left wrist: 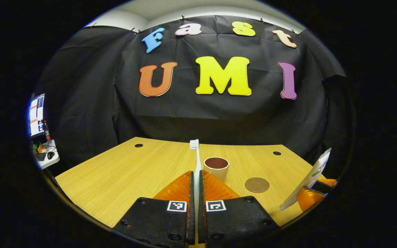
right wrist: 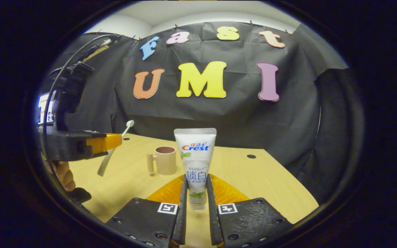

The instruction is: Put the toothbrush and toothpaste on the desktop into the cup, then pick up the cup and place it on the coaster on the desktop.

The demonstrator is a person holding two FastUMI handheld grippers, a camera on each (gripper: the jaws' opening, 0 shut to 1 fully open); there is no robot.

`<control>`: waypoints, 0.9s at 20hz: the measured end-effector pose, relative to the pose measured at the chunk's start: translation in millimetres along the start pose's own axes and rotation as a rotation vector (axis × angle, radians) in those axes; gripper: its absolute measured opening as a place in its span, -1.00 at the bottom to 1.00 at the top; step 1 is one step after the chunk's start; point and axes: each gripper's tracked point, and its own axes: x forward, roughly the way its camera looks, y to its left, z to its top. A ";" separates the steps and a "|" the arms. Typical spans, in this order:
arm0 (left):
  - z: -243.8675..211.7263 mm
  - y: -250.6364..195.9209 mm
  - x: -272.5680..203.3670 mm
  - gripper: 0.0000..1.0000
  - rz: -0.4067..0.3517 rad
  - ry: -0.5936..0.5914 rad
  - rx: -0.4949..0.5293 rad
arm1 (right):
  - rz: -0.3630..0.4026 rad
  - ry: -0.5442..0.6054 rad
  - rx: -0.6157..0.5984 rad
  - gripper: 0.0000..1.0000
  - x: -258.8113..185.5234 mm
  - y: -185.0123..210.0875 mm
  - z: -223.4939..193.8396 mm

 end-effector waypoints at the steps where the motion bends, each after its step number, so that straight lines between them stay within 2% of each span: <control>1: 9.3 -5.8 6.7 -0.88 -0.019 -0.009 -0.004 | 0.004 -0.001 0.001 -0.44 -0.3 -0.8 0.4; 7: 79.7 -35.5 59.3 -0.88 -0.128 -0.154 -0.012 | 0.001 -0.001 0.017 -0.44 2.6 -7.9 3.8; 10: 93.1 -41.9 89.1 -0.89 -0.126 -0.190 0.030 | -0.002 0.004 0.024 -0.44 5.4 -11.0 2.7; 12: 92.6 -49.2 111.1 -0.89 -0.155 -0.204 0.031 | 0.002 0.015 0.029 -0.40 7.8 -12.2 0.5; 15: 86.8 -52.7 141.0 -0.86 -0.178 -0.219 0.034 | 0.006 0.037 0.041 -0.44 11.1 -14.8 -5.1; 18: 63.5 -47.6 167.3 -0.85 -0.167 -0.160 0.058 | -0.005 0.039 0.045 -0.44 14.6 -22.0 -4.4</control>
